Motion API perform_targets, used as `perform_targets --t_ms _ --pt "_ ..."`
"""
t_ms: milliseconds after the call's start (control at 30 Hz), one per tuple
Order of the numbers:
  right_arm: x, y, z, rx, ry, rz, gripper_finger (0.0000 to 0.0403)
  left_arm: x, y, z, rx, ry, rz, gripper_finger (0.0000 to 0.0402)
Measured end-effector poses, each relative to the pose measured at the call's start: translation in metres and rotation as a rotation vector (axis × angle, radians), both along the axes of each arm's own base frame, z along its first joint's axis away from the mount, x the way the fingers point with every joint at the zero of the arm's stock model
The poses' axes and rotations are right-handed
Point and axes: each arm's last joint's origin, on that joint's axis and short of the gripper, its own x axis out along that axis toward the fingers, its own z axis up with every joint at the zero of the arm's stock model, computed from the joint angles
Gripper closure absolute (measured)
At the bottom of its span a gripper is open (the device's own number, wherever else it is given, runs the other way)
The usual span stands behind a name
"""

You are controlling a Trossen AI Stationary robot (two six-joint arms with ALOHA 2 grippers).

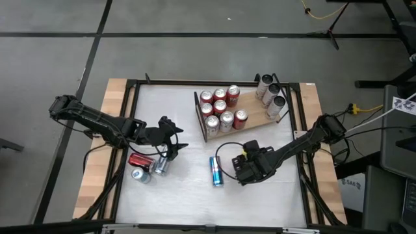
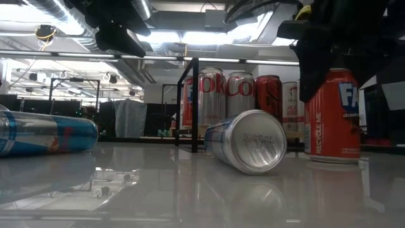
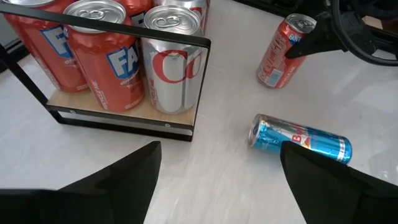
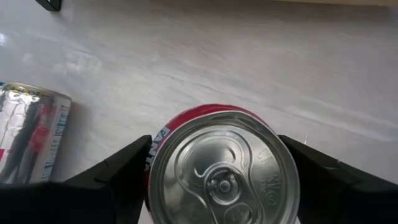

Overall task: Place canned beverage on shelf
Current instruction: Put the orange soda can on the shelf

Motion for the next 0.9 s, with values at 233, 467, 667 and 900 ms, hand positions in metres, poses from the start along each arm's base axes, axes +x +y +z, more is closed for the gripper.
perform_targets --t_ms 233,467,667,900 --pt "0.0004 0.0010 -0.0007 0.023 0.000 -0.003 0.0037 0.0000 0.0000 0.0000 0.000 0.000 0.000 0.0082" --pt "-0.0011 0.0005 0.0000 0.014 0.013 0.003 0.0006 -0.0001 0.0000 -0.0001 0.000 0.002 0.000 0.0082" --pt "-0.0040 -0.0011 0.0063 -0.001 0.058 0.131 0.0013 -0.0001 0.0000 -0.0001 0.000 0.002 -0.001 0.0082" --pt "-0.0042 -0.0001 0.0064 -0.010 0.184 0.403 0.0013 -0.0001 0.0000 -0.0002 0.000 0.002 -0.001 0.0082"
